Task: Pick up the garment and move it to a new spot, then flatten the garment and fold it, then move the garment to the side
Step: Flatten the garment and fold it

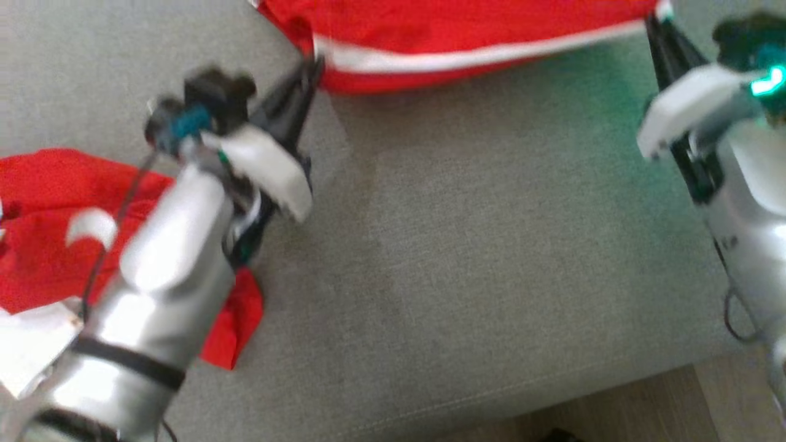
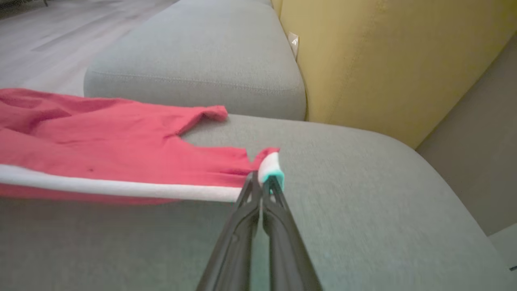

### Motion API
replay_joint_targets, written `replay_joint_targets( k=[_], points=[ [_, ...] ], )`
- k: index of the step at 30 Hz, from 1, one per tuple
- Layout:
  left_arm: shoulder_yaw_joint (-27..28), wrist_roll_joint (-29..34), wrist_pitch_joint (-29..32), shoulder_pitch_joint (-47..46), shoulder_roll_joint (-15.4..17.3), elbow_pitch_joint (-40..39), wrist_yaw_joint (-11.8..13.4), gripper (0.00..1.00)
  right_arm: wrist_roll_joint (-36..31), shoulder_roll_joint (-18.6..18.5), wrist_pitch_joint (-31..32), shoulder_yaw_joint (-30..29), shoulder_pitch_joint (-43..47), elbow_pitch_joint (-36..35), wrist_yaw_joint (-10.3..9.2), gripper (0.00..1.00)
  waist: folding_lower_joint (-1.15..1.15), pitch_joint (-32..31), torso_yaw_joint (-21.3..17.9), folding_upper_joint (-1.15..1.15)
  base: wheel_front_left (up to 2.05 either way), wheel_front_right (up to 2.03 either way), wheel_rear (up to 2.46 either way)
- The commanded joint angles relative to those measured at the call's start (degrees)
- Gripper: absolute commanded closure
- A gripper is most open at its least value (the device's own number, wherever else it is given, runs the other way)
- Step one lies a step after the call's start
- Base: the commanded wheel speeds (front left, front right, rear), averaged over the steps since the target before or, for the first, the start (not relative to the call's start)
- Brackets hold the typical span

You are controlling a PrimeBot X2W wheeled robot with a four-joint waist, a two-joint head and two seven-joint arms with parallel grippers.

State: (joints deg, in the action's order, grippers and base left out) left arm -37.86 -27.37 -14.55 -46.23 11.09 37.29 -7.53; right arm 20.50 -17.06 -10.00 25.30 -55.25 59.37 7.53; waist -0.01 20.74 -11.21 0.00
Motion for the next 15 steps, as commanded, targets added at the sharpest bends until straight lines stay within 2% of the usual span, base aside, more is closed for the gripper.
replay_joint_targets(
  k=[1, 8, 15],
  points=[
    [2.28, -0.32, -0.44, -0.76, 2.16, -2.51, 0.06, 1.0, 1.08, -1.56, 0.32, 0.97, 1.14, -2.0, -0.04, 1.0, 0.01, -1.77, 0.44, 0.0, 0.0, 0.0, 0.0],
    [0.15, 0.81, -0.44, 11.68, 2.89, -8.45, 0.05, 1.0, 7.97, -9.75, 5.83, 8.47, 11.91, -10.47, -0.04, 1.0, 0.01, -6.26, 0.79, 0.0, 0.0, 0.0, 0.0],
    [-1.35, 2.51, -0.44, 17.1, 3.37, -10.64, 0.05, 1.0, 11.86, -16.48, 10.77, 10.57, 19.08, -18.3, -0.04, 1.0, 0.01, -8.86, 0.73, 0.0, 0.0, 0.0, 0.0]
  ],
)
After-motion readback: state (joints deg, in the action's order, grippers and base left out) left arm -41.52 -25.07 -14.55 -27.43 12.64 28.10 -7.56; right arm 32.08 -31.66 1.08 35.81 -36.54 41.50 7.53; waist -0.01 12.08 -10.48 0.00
